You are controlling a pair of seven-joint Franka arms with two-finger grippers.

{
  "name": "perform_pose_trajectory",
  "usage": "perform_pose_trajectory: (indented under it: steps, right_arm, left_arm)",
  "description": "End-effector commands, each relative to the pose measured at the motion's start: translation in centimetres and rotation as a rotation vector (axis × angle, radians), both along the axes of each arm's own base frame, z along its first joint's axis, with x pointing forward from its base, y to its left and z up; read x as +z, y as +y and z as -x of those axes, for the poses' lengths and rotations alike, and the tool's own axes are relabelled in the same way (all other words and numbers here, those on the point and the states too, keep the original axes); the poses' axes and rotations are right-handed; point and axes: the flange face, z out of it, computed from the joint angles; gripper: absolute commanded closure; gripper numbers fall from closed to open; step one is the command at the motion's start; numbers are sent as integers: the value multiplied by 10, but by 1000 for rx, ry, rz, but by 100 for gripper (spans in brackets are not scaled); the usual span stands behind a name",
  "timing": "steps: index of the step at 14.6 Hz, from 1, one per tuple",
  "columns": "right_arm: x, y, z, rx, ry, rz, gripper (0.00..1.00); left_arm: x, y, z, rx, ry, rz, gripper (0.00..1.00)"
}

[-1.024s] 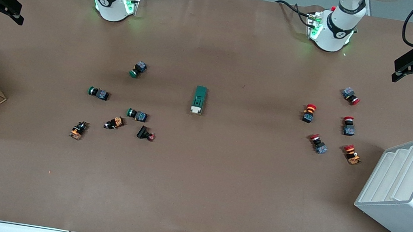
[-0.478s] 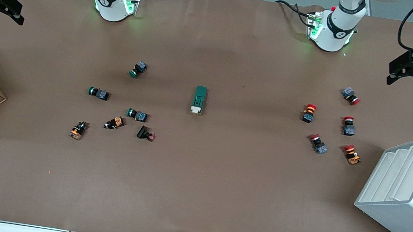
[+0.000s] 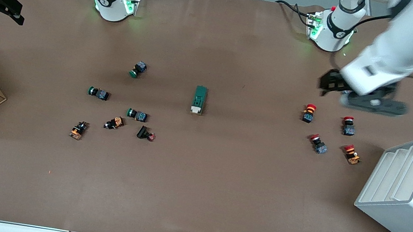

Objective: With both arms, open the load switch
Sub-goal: 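Move the left gripper over the green switch and lower onto it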

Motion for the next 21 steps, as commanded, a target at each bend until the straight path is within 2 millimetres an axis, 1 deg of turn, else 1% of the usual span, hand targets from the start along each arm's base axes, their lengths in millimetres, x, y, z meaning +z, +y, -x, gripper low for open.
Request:
perform_pose_trajectory:
  steps: [1,2,3,5,7,9,10,12,13,14,15,16,17,18,19,20,21]
  right_arm:
    - [1,0,7,10,-5,-1,0]
    - [1,0,7,10,-5,-1,0]
    - [1,0,7,9,-3,0,0]
    - [1,1,8,7,3,-2,0]
    - [4,0,11,-6,15,-3,0]
    - [10,-3,9,-13,0,-6,0]
    - [13,-5,8,-18,-8,-12,0]
    - [12,-5,3,-16,-11,-14,0]
    - [12,-5,2,-18,-11,-14,0]
    - [5,-3,-3,-12,1,-13,0]
    - [0,-5,-7,-11,12,-12,0]
    - [-3,-7,-12,-9,15,-13,0]
    - [-16,-9,-20,-11,39,-9,0]
    - [-24,-11,-26,-12,52,-6,0]
    - [-33,-11,-33,-13,69,-4,0]
    - [-44,-12,-40,-14,87,-1,0]
    - [-55,-12,-47,-12,107,-1,0]
  left_arm:
    - [-22,-39,-8,11,-29,20,0]
    - [-27,-44,-9,13,-36,26,0]
    - [-29,-55,-5,-1,-47,35,0]
    - [-47,-86,4,21,-39,34,0]
    - [-81,-130,17,37,-70,-26,0]
    - [-122,-165,23,86,-98,-72,0]
    - [-136,-178,25,111,-113,-73,0]
    - [-164,-201,30,113,-157,-85,0]
    - [-177,-219,39,105,-189,-99,0]
    - [-187,-233,46,102,-225,-110,1]
    - [-196,-253,59,96,-265,-118,1]
    - [-213,-268,70,94,-302,-133,1]
    - [-226,-275,73,94,-343,-143,1]
    - [-247,-288,85,75,-374,-153,2]
    - [-262,-305,101,61,-406,-150,2]
    - [-271,-316,116,69,-444,-152,4]
    - [-286,-330,135,76,-469,-155,5]
